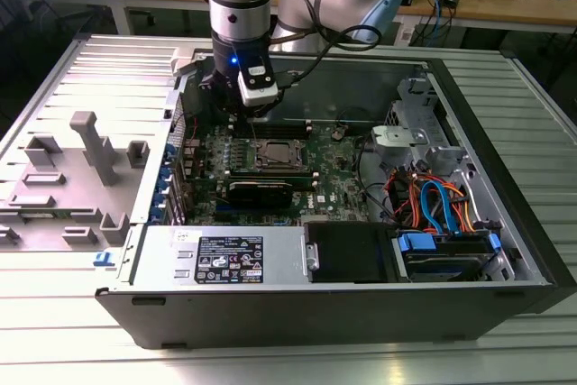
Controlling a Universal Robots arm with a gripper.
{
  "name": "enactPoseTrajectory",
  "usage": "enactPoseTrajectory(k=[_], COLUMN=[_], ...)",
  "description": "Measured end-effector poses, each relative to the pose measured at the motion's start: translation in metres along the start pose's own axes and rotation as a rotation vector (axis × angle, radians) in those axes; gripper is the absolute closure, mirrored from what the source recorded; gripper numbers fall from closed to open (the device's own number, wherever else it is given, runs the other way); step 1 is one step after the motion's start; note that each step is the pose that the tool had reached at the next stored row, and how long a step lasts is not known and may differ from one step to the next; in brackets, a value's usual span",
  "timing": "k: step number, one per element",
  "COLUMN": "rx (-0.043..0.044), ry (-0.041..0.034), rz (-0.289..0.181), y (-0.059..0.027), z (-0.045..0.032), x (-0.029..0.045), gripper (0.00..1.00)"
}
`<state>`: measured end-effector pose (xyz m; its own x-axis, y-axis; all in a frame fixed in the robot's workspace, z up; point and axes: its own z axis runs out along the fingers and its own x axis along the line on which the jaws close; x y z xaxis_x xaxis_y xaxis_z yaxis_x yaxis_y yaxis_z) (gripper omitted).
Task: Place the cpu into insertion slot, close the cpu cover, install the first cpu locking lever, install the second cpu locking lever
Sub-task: 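Install the first cpu locking lever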
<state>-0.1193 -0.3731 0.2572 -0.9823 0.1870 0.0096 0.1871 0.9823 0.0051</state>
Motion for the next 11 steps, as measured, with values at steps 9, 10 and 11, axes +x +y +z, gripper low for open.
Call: enactPoseTrajectory(k=[9,10,11], rx=[0.0,0.0,0.0], ry=[0.0,0.0,0.0], rz=[0.0,-0.001,-0.003], y=[0.0,0.0,0.0], z=[0.0,0.0,0.0], x=[0.0,0.0,0.0], gripper=[0.89,0.89,0.89])
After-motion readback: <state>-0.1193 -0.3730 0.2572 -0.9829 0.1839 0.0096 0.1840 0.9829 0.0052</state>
